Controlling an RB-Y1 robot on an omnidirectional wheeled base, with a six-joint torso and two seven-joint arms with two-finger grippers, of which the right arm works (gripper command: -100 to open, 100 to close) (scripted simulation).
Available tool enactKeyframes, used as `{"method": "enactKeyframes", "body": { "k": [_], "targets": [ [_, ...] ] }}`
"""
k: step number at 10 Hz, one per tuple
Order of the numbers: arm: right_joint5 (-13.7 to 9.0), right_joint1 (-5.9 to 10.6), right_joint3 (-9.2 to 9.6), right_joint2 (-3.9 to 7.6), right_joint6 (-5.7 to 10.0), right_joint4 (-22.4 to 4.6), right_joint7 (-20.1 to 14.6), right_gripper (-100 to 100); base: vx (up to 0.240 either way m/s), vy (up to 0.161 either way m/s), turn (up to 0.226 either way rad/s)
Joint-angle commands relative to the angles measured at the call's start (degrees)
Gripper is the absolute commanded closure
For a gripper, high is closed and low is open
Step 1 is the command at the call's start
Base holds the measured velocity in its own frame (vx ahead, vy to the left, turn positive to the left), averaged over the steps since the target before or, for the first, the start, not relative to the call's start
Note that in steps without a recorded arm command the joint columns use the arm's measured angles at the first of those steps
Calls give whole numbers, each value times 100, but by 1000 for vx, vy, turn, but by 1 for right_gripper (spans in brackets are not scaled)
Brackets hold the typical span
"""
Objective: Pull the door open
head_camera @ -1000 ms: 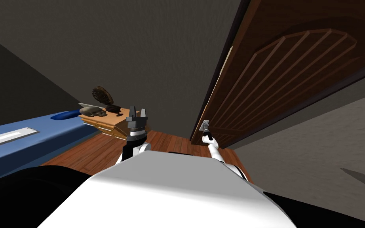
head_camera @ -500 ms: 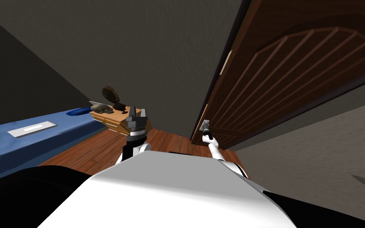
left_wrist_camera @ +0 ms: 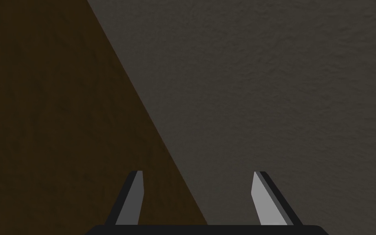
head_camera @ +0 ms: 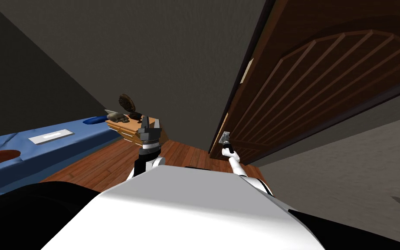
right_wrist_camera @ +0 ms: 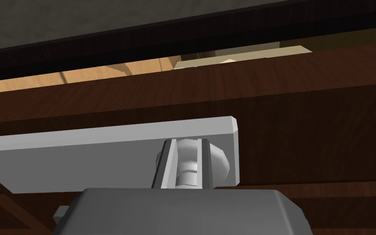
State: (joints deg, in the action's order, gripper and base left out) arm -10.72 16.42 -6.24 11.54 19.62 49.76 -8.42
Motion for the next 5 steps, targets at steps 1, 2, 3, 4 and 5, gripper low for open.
{"method": "enactKeyframes", "body": {
  "k": [1, 2, 3, 4, 5],
  "targets": [
    [-97, -54, -34, 89, -41, 7, -212, 100, -50, -63, 87],
    [-234, -36, 29, 120, -3, -19, -416, 100, -60, -43, 103],
    [-372, -18, 92, 151, 35, -46, -580, 100, -95, -52, 126],
    [-372, -18, 92, 151, 35, -46, -689, 100, -78, -42, 57],
    [-372, -18, 92, 151, 35, -46, -689, 100, -33, -13, -1]
  ]
}}
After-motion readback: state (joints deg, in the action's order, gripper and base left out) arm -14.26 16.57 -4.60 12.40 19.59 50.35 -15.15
